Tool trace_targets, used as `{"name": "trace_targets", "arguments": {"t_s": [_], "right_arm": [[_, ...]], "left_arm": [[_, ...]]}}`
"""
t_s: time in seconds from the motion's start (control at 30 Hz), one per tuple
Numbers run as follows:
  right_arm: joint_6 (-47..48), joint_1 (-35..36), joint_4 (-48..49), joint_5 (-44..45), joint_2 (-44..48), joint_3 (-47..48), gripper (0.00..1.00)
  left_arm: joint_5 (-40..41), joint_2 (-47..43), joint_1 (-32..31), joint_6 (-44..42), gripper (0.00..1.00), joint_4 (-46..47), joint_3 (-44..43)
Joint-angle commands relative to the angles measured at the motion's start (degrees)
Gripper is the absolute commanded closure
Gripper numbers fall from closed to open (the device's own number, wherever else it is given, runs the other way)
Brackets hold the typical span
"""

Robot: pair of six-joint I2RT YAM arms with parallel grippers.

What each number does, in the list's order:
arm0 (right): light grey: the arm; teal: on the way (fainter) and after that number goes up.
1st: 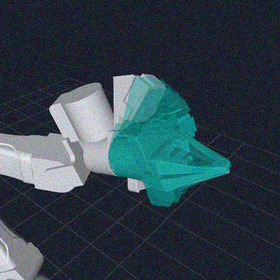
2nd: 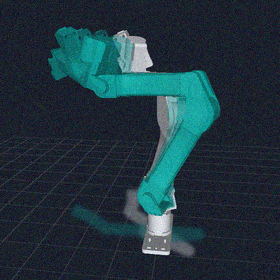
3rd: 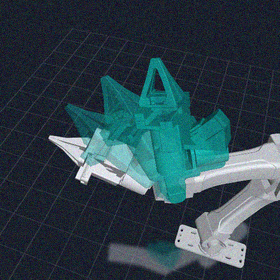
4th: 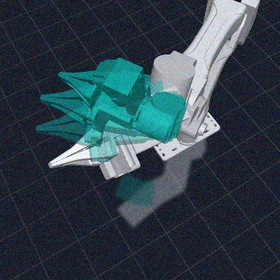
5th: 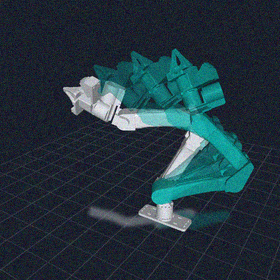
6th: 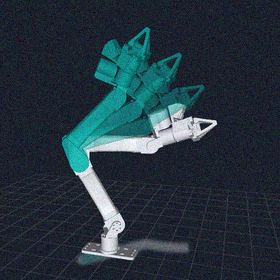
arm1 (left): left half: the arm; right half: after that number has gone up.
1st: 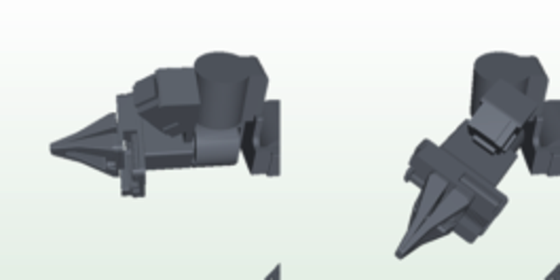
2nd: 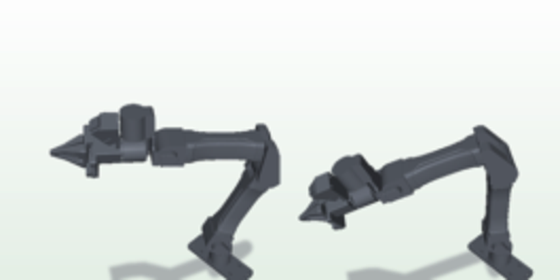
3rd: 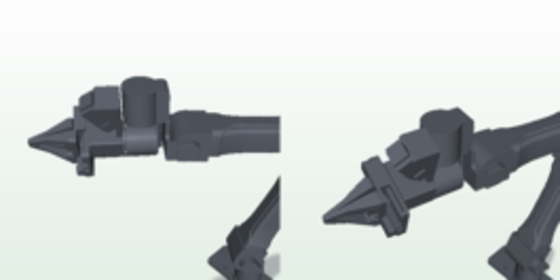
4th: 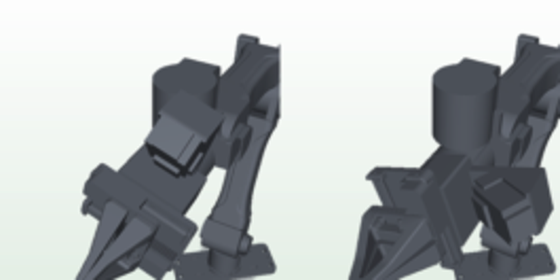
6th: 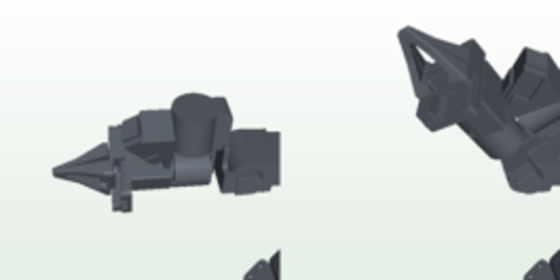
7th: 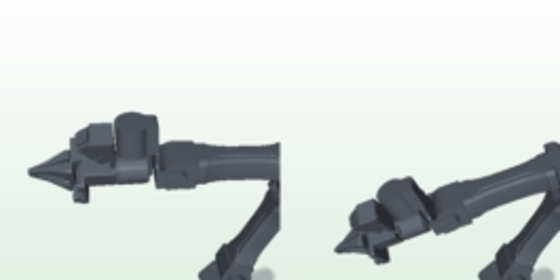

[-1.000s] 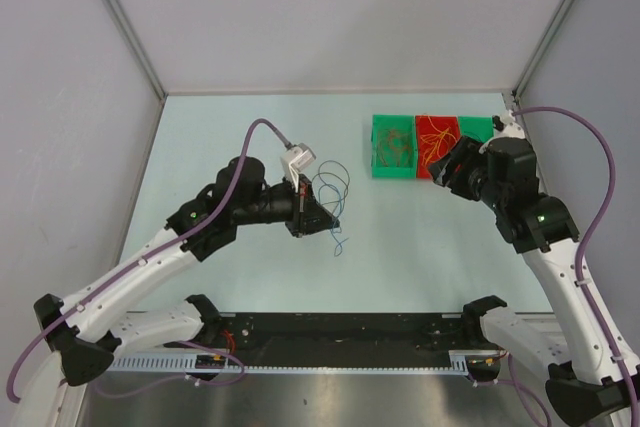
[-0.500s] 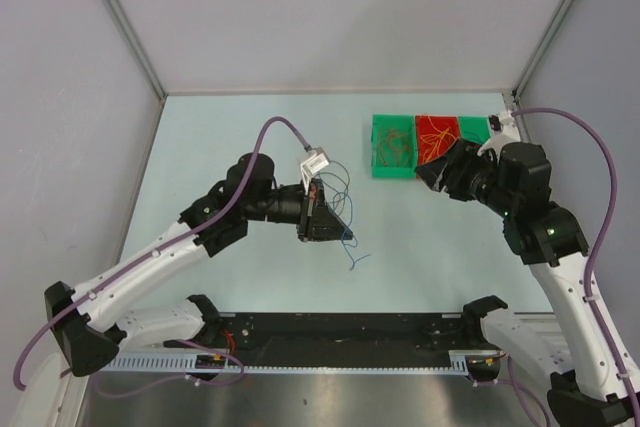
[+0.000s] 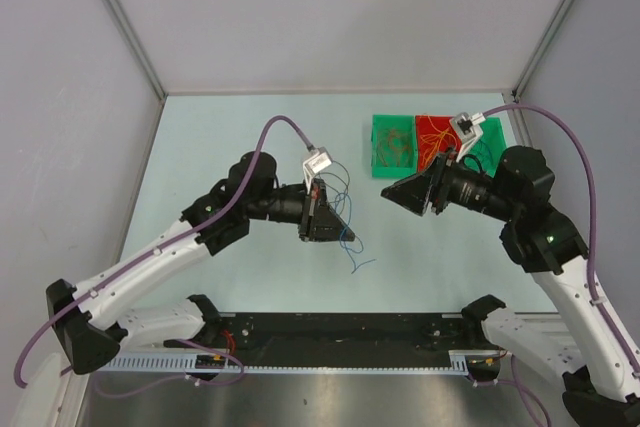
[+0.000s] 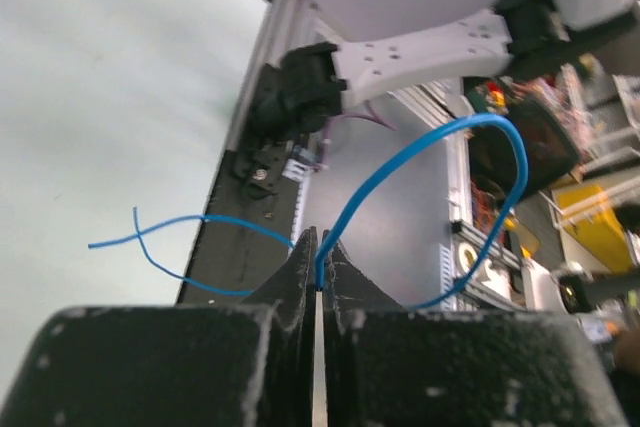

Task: Untangle the cables

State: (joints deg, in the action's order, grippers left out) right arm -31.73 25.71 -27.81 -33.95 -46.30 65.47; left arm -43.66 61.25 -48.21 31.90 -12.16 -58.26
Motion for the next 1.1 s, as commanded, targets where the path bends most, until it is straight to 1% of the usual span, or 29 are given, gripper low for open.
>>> {"name": "trace_targets", "arguments": {"t_s": [0.0, 0.2, 0.37, 0.47, 0.63, 0.77, 0.93, 0.97, 1.0, 1.03, 1.07], "right_arm": [[-2.7, 4.1, 6.3, -1.2, 0.8, 0.4, 0.36], [-2.9, 10.8, 7.7, 4.1, -1.4, 0.4, 0.38], [-1.9, 17.1, 8.4, 10.4, -4.2, 0.4, 0.4], [-1.0, 19.0, 8.0, 14.3, -4.9, 0.4, 0.41], [0.0, 19.8, 7.1, 18.7, -4.5, 0.4, 0.41], [0.5, 20.2, 6.7, 18.7, -5.5, 0.4, 0.42], [1.3, 20.4, 5.0, 21.6, -5.6, 0.4, 0.43], [1.3, 20.4, 4.9, 21.6, -5.6, 0.4, 0.44], [1.4, 20.5, 4.8, 21.6, -5.7, 0.4, 0.46], [1.5, 20.6, 4.9, 21.5, -6.0, 0.4, 0.51], [1.6, 20.7, 4.8, 21.6, -6.1, 0.4, 0.52]], "left_arm": [[11.4, 1.8, -0.4, -1.2, 1.0, -7.0, -4.9], [15.7, 3.4, -1.0, -0.1, 1.0, -7.8, -5.5], [16.1, 3.7, -2.2, -0.3, 1.0, -7.6, -5.8], [16.0, 3.5, -2.8, -0.6, 1.0, -7.8, -6.0], [16.5, 3.5, -3.2, -1.1, 1.0, -8.9, -6.4], [16.5, 3.5, -3.6, -1.2, 1.0, -8.8, -6.4], [16.7, 3.4, -4.1, -1.3, 1.0, -8.8, -6.6], [16.8, 3.3, -4.0, -1.3, 1.0, -8.9, -6.7], [16.9, 3.4, -4.1, -1.4, 1.0, -9.0, -6.8], [17.0, 3.5, -4.2, -1.4, 1.0, -9.2, -6.9], [16.9, 3.5, -4.1, -1.5, 1.0, -9.1, -6.8]]}}
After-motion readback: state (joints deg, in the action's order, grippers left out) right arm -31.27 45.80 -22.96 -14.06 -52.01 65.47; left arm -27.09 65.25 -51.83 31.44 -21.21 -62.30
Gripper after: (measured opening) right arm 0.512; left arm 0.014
